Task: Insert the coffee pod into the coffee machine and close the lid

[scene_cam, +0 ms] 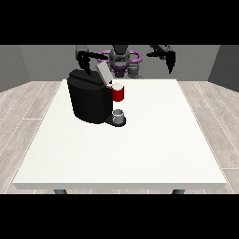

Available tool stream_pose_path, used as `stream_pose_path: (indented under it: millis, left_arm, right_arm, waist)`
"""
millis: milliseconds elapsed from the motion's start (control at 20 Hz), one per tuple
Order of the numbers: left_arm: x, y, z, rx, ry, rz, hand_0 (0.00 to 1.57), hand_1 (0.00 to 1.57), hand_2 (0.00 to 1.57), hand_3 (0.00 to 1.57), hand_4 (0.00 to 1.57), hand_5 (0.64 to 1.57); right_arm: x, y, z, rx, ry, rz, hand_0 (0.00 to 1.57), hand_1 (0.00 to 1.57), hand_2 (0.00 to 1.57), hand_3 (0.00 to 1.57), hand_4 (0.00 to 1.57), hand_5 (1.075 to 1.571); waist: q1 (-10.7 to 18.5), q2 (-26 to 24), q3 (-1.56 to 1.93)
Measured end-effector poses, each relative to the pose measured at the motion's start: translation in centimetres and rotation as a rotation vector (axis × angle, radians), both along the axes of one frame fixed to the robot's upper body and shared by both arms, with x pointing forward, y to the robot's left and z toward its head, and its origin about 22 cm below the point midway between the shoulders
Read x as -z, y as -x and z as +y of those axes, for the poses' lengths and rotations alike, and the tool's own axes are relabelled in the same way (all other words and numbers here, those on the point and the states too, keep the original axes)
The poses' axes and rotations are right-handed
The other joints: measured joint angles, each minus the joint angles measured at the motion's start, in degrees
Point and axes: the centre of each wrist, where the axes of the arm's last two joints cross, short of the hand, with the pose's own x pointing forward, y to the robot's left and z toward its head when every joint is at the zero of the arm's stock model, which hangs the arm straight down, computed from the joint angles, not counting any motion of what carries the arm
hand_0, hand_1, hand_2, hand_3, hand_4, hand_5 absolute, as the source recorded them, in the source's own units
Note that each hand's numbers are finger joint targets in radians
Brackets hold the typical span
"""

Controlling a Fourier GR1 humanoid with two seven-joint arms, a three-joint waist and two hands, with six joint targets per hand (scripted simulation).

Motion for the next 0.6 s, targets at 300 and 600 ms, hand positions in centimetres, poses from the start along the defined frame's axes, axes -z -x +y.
stream_pose_path:
  millis: [300, 600]
  left_arm:
    - [-0.8, 0.4, 1.2, -0.034, 0.000, -0.018, 0.00, 0.00, 0.00, 0.00, 0.00, 1.571]
    - [-2.0, 0.4, 1.2, -0.029, 0.001, -0.047, 0.00, 0.00, 0.00, 0.00, 0.00, 1.571]
  right_arm:
    - [-0.9, -1.3, 1.1, -0.043, 0.038, -0.003, 0.00, 0.00, 0.00, 0.00, 0.00, 1.571]
    - [-1.6, -2.6, 1.7, -0.039, 0.050, -0.050, 0.00, 0.00, 0.00, 0.00, 0.00, 1.571]
  waist:
    - [-1.2, 1.3, -0.01]
    - [-0.3, 3.0, -0.18]
